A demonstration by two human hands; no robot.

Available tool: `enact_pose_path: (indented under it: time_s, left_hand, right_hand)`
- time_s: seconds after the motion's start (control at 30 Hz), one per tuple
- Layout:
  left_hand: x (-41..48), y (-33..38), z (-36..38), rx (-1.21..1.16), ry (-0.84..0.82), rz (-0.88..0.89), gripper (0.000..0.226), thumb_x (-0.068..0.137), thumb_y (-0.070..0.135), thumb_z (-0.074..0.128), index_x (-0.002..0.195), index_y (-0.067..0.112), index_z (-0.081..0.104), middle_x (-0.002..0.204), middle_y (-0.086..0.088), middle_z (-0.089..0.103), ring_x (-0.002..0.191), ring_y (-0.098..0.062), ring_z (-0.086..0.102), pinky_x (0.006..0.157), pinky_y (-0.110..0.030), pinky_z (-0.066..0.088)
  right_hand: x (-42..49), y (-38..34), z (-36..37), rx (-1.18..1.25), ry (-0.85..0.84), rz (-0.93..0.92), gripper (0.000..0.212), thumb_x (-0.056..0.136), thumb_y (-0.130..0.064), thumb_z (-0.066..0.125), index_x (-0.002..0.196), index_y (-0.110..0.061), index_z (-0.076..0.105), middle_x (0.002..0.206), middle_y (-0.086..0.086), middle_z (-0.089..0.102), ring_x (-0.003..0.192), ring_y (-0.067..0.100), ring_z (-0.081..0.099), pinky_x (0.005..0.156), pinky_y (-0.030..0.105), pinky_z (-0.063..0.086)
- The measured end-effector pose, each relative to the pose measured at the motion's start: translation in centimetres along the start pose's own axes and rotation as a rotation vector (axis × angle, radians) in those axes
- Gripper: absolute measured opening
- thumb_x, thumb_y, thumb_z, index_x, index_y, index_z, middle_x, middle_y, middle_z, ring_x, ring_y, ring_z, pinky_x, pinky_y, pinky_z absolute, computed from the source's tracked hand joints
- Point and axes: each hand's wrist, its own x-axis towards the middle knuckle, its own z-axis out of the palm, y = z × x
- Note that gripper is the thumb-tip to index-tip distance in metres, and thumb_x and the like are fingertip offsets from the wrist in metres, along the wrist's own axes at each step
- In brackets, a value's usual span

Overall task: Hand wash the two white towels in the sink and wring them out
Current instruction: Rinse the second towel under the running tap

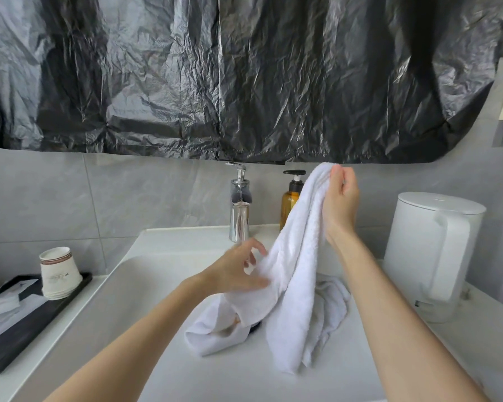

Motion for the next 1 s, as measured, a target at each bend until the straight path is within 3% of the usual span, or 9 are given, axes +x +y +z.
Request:
enact_pose_path:
  time_s: [0.07,0.17,0.27,0.37,0.53,0.67,0.77,0.9,1.0]
  left_hand:
    - [-0.2,0.5,0.4,0.016,-0.113,-0.059,0.039,0.072,0.043,0.08,0.099,0.036,0.053,0.101,0.004,0.059,0.093,-0.016,0.058,0.088,-0.028,0.05]
    - [-0.7,1.6,1.3,0.051,-0.221,-0.123,0.057,0.069,0.053,0.081,0.111,0.029,0.052,0.112,0.004,0.057,0.103,-0.014,0.057,0.092,-0.03,0.048]
    - [-0.8,1.9,1.7,0.191,-0.161,-0.071,0.056,0.067,0.045,0.082,0.108,0.028,0.049,0.107,0.005,0.06,0.098,-0.015,0.058,0.087,-0.034,0.052]
    - [-0.5,1.6,1.2,0.21,-0.098,-0.029,0.029,0.077,0.034,0.075,0.095,0.024,0.054,0.094,0.01,0.063,0.093,-0.014,0.063,0.087,-0.033,0.053]
    - [-0.1,0.4,-0.2,0.048,0.002,-0.081,0.015,0.085,0.02,0.067,0.077,0.028,0.058,0.08,0.012,0.064,0.077,-0.01,0.06,0.07,-0.014,0.046]
    - [0.1,0.6,-2.3,-0.398,0.159,-0.236,0.021,0.093,0.007,0.053,0.078,0.021,0.049,0.073,0.002,0.052,0.068,-0.013,0.049,0.065,-0.022,0.042]
    - [0.5,0.8,-4.0,-0.592,0.366,-0.348,0.016,0.095,0.011,0.045,0.085,0.023,0.045,0.073,0.003,0.045,0.066,-0.013,0.042,0.057,-0.026,0.033]
    - [0.4,0.2,-4.4,-0.373,0.487,-0.193,0.025,0.09,-0.001,0.032,0.098,0.022,0.036,0.066,-0.001,0.033,0.057,-0.016,0.033,0.047,-0.022,0.026]
    - [0.4,-1.7,-3.0,0.119,0.302,-0.086,0.034,0.076,0.008,0.033,0.082,0.03,0.058,0.077,-0.006,0.046,0.078,-0.031,0.052,0.065,-0.027,0.036]
  right_hand:
    - [-0.1,0.2,0.1,-0.028,-0.016,0.004,0.033,0.104,-0.03,0.037,0.072,-0.022,0.037,0.065,-0.01,0.036,0.055,0.001,0.034,0.058,0.02,0.03]
    - [-0.5,0.2,0.3,-0.072,-0.059,-0.004,0.032,0.103,-0.029,0.037,0.073,-0.018,0.036,0.063,-0.01,0.034,0.053,0.001,0.033,0.055,0.02,0.03]
    - [-0.6,0.0,0.2,-0.088,-0.046,-0.014,0.032,0.103,-0.028,0.038,0.072,-0.018,0.035,0.063,-0.009,0.034,0.052,0.0,0.034,0.054,0.018,0.031]
    - [-0.6,0.0,0.2,-0.089,-0.03,-0.021,0.035,0.103,-0.027,0.038,0.07,-0.02,0.032,0.062,-0.009,0.033,0.051,0.0,0.033,0.054,0.017,0.032]
    - [-0.4,0.0,0.0,-0.085,-0.004,-0.019,0.03,0.104,-0.028,0.037,0.077,-0.015,0.039,0.066,-0.009,0.034,0.053,-0.001,0.034,0.056,0.016,0.032]
    - [-0.1,0.2,-0.2,-0.088,0.101,0.037,0.031,0.104,-0.028,0.037,0.074,-0.019,0.036,0.067,-0.009,0.037,0.06,0.006,0.036,0.058,0.02,0.032]
    - [0.3,0.8,-0.6,-0.247,0.047,0.138,0.019,0.102,-0.03,0.037,0.096,-0.015,0.046,0.08,-0.006,0.049,0.08,0.02,0.046,0.073,0.031,0.035]
    - [0.2,1.7,-0.6,-0.31,-0.335,0.251,0.016,0.094,-0.035,0.054,0.091,-0.02,0.06,0.089,-0.004,0.057,0.087,0.016,0.051,0.077,0.029,0.037]
    - [-0.7,1.4,-0.5,-0.237,-0.536,0.271,0.006,0.087,-0.023,0.066,0.085,-0.018,0.069,0.091,0.001,0.066,0.086,0.015,0.058,0.076,0.028,0.044]
